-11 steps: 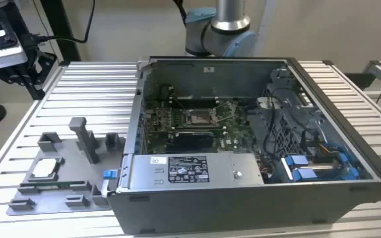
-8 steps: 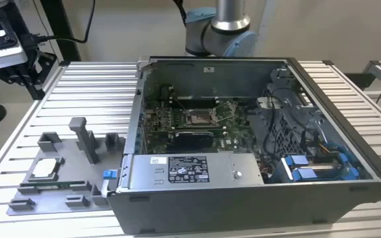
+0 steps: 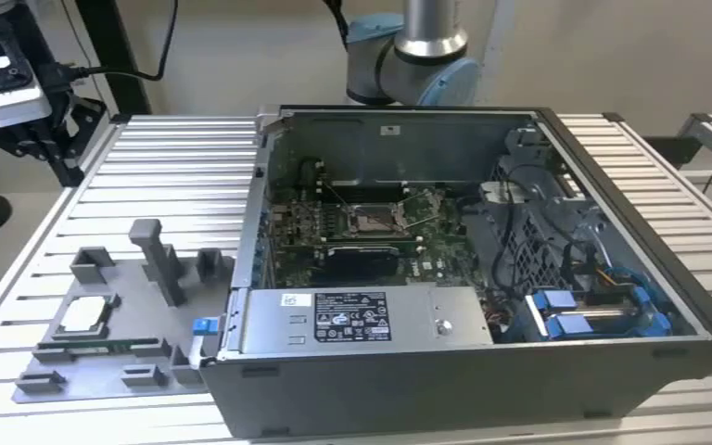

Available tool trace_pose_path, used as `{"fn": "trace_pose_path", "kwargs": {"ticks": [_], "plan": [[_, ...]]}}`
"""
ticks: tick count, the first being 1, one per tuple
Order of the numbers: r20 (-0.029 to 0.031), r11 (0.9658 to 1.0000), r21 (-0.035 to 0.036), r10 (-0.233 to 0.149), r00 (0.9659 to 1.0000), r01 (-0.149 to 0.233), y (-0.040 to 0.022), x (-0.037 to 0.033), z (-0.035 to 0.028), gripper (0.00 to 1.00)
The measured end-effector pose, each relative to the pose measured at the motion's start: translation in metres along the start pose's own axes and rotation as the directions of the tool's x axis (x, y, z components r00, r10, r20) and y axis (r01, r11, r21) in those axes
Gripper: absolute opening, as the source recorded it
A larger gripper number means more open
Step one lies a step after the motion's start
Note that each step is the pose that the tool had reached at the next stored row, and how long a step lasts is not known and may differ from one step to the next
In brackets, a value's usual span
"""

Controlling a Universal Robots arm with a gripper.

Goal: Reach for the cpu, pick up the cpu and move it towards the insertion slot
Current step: 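Reach for the cpu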

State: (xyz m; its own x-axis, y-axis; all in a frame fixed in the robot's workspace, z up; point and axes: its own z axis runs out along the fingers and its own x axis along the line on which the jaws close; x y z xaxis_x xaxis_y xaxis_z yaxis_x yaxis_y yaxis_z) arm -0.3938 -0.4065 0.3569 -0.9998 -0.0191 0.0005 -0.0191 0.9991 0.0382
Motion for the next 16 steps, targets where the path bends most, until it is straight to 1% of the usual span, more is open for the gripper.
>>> {"fn": "trace_pose_path", "kwargs": {"ticks": [4,6,8,13,16], "plan": [[-0.0001,1.0,-0.0002,0.0,1.0,0.0,-0.0017,0.0008,-0.0001,0.0],[0.0,1.0,-0.0003,0.0,1.0,0.0,-0.0049,0.0025,-0.0001,0.0],[0.0,1.0,-0.0004,0.0,1.0,0.0,-0.0102,0.0043,-0.0001,0.0],[0.0,1.0,-0.0007,0.0,1.0,0.0,-0.0285,0.009,-0.0004,0.0],[0.0001,1.0,-0.0008,0.0,1.0,0.0,-0.0362,0.0134,-0.0002,0.0]]}}
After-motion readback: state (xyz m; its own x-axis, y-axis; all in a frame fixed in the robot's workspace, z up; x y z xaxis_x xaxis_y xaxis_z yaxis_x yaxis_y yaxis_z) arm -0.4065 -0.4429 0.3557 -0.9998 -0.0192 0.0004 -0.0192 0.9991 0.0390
